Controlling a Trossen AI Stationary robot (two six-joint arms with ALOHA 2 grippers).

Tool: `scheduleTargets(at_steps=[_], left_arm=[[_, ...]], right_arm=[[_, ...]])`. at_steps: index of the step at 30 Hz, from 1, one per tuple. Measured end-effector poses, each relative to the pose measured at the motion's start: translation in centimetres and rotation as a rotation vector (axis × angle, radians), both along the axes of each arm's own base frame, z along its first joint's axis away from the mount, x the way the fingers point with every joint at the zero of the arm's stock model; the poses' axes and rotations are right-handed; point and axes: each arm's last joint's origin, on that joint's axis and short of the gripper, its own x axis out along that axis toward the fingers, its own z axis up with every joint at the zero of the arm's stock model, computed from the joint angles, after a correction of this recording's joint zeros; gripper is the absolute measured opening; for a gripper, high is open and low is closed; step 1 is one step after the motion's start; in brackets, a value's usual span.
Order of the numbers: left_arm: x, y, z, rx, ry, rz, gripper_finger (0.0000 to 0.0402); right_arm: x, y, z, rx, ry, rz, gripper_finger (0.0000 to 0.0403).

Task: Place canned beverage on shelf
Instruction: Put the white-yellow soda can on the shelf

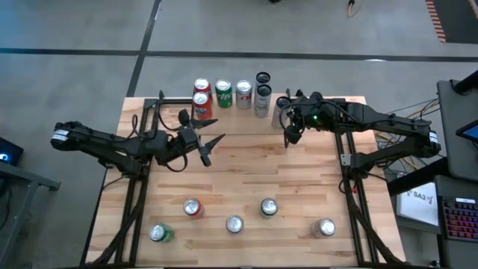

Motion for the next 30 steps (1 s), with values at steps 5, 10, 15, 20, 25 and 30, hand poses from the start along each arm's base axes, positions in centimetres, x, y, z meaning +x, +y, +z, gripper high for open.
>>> scheduleTargets(at_steps=[5, 10, 15, 20, 25, 30], left_arm=[[0.0, 0.0, 0.0, 0.0, 0.0, 0.0, 0.0228], [0.0, 0.0, 0.0, 0.0, 0.0, 0.0, 0.0228], [0.0, 0.0, -0.04, 0.001, 0.004, 0.0, 0.0228], [0.01, 0.0, -0.06, 0.001, 0.005, 0.0, 0.0228], [0.01, 0.0, -0.04, 0.031, 0.02, 0.003, 0.0228], [0.06, 0.1, 0.25, 0.189, 0.109, -0.018, 0.0228]], right_arm=[[-0.19, -0.47, 0.05, -0.07, 0.03, -0.051, 0.0009], [-0.21, -0.58, 0.07, -0.071, 0.028, -0.056, 0.0009], [-0.17, -0.45, 0.02, -0.033, 0.013, -0.042, 0.0009], [-0.03, -0.2, -0.07, 0.065, -0.025, 0.002, 0.0009], [-0.06, -0.1, -0.2, 0.119, -0.039, -0.013, 0.0009], [-0.47, 0.08, -0.66, 0.213, -0.022, -0.06, 0.0009]])
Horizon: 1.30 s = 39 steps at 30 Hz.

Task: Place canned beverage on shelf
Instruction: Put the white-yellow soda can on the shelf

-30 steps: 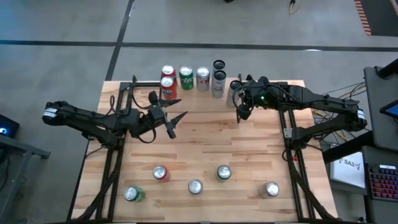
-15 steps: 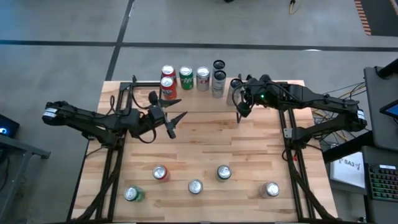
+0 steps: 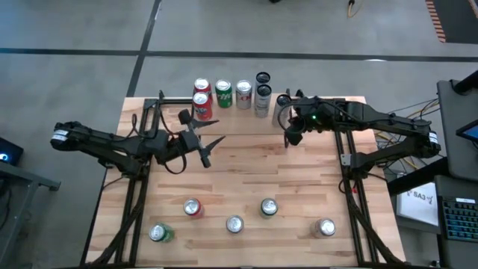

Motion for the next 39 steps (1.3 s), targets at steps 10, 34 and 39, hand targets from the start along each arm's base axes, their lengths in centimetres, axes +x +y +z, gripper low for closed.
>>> scheduleTargets(at_steps=[10, 34, 39], left_arm=[[-0.7, 3.0, -1.3, 0.082, 0.191, -0.345, 0.0154], [-2.0, 5.1, -1.1, 0.045, 0.075, -0.298, 0.0001], [-2.0, 5.1, -1.0, 0.033, 0.072, -0.298, 0.0]], right_arm=[[-0.5, 1.1, 0.5, 0.159, -0.01, -0.059, 0.0009], [3.6, 0.7, -2.3, 0.071, 0.034, -0.204, 0.0009], [3.9, 0.6, -2.2, 0.081, 0.021, -0.22, 0.0009]])
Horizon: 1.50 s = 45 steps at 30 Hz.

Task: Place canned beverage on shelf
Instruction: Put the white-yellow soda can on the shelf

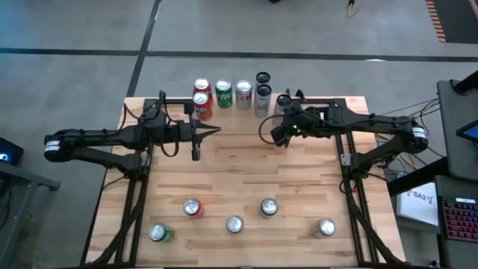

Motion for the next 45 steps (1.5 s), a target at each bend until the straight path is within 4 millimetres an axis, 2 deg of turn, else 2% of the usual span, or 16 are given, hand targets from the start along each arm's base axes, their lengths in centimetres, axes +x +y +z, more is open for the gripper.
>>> scheduleTargets(at_steps=[10, 33, 45], left_arm=[[0.0, 0.0, -0.1, -0.029, 0.01, 0.0, 0.0], [0.0, 0.0, -0.1, -0.033, 0.006, 0.001, 0.0], [0.0, 0.0, -0.1, -0.033, 0.009, 0.001, 0.0]], right_arm=[[-0.6, -0.2, 1.5, -0.081, -0.033, -0.041, 0.0009], [-1.0, -1.2, 1.6, -0.164, 0.008, -0.083, 0.0009], [-0.9, -1.1, 1.5, -0.121, -0.01, -0.074, 0.0009]])
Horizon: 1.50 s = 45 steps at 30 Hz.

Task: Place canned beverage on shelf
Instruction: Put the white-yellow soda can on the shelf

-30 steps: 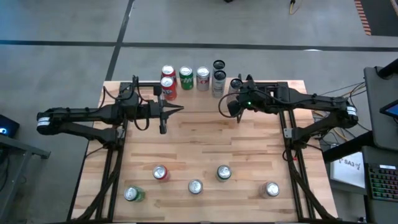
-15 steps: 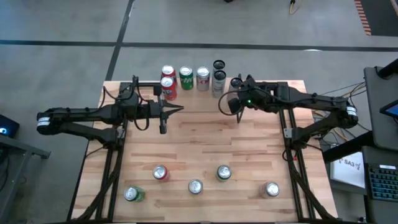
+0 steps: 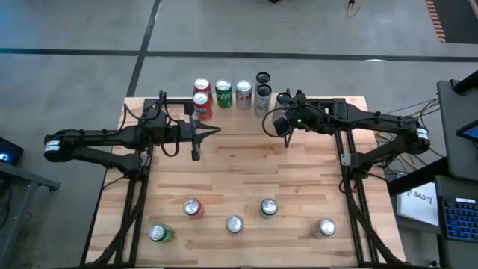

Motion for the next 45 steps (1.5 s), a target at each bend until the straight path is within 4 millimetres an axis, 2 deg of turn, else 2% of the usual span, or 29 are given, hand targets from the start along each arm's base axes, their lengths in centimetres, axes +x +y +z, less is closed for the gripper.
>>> scheduleTargets(at_steps=[17, 25, 32, 45], left_arm=[[0.0, -0.01, 0.01, 0.001, -0.001, 0.0, 0.0], [0.0, 0.0, 0.02, 0.001, -0.002, 0.0, 0.0], [-0.01, -0.01, 0.1, 0.0, -0.01, -0.001, 0.0], [-0.01, -0.05, 0.2, -0.055, -0.032, -0.005, 0.0]], right_arm=[[0.41, -0.3, -0.28, -0.061, 0.031, -0.023, 0.0009], [0.5, -0.1, -0.36, -0.009, 0.014, 0.006, 0.0009], [0.66, -0.37, -0.42, -0.057, 0.036, 0.001, 0.0009], [0.85, -0.62, -0.51, -0.07, 0.055, 0.028, 0.0009]])
